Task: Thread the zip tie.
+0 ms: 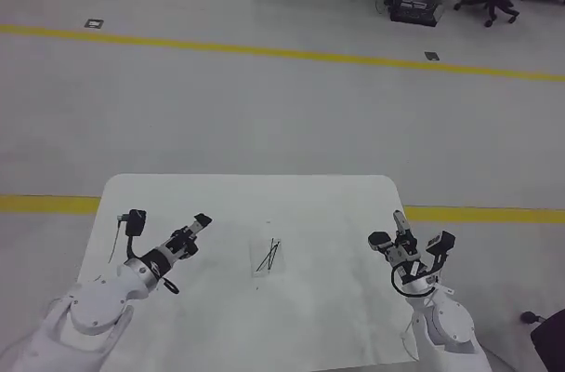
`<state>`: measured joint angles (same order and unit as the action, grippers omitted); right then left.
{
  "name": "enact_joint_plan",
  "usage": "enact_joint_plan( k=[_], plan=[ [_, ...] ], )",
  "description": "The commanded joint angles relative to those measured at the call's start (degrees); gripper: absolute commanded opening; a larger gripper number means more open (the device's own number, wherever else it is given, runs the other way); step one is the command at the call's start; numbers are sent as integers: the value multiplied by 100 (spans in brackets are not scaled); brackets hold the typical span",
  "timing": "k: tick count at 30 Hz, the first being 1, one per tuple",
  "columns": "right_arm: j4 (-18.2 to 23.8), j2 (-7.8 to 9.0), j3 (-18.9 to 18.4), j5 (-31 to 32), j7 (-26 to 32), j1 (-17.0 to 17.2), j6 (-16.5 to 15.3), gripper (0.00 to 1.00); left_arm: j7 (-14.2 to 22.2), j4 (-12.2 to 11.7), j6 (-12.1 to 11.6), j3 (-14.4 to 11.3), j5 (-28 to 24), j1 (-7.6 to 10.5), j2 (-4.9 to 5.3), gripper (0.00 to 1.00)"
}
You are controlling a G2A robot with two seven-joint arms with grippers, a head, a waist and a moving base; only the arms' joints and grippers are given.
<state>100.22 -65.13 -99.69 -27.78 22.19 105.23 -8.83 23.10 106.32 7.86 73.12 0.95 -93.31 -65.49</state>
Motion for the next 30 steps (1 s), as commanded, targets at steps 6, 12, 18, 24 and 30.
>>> enact_joint_plan(
  k=[6,12,18,24,30],
  plan=[
    [0,0,0,0,1,0,0,100,131,-110,175,-788,253,409,-80,100],
    [0,0,0,0,1,0,0,100,131,-110,175,-788,253,409,-80,100],
    [0,0,0,0,1,0,0,100,280,-140,452,-1302,800,776,-132,100],
    [0,0,0,0,1,0,0,100,412,-684,967,-2427,1237,1724,-369,100],
    [0,0,0,0,1,0,0,100,321,-1344,1162,-3125,1437,2412,-629,100]
  ],
)
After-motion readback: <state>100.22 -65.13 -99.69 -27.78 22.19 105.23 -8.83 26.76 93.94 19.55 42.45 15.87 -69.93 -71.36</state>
